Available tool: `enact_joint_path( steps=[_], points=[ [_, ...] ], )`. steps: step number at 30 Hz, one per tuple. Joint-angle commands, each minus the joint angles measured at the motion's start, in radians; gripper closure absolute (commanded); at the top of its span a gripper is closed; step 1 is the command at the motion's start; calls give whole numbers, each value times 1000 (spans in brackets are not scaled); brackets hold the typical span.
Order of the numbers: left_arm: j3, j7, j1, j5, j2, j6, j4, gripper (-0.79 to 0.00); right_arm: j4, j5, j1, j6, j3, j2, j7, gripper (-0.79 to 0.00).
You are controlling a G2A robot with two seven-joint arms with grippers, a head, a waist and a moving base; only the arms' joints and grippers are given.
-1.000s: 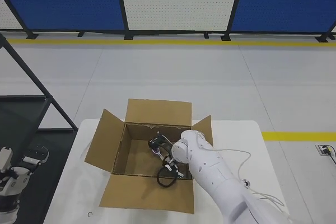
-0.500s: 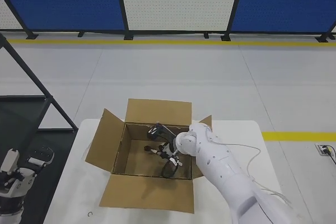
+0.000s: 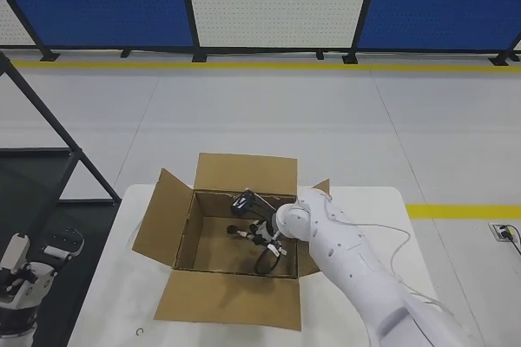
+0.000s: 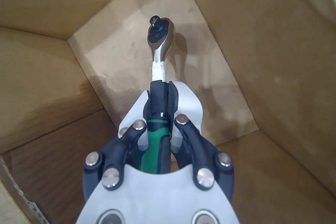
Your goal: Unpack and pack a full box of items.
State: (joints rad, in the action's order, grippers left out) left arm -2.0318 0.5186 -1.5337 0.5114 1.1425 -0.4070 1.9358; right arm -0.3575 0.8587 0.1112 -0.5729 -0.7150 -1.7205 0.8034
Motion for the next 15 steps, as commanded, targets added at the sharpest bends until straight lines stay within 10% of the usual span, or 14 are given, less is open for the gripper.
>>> enact_joint_path(
  steps=[1, 15],
  points=[
    [-1, 0, -2, 1, 0, -1, 1, -785, -22, -4, 11, 12, -6, 5, 9, 0],
    [-7, 9, -7, 6, 0, 1, 5, -785, -210, -11, 94, -91, -117, 103, -40, 0]
  ],
)
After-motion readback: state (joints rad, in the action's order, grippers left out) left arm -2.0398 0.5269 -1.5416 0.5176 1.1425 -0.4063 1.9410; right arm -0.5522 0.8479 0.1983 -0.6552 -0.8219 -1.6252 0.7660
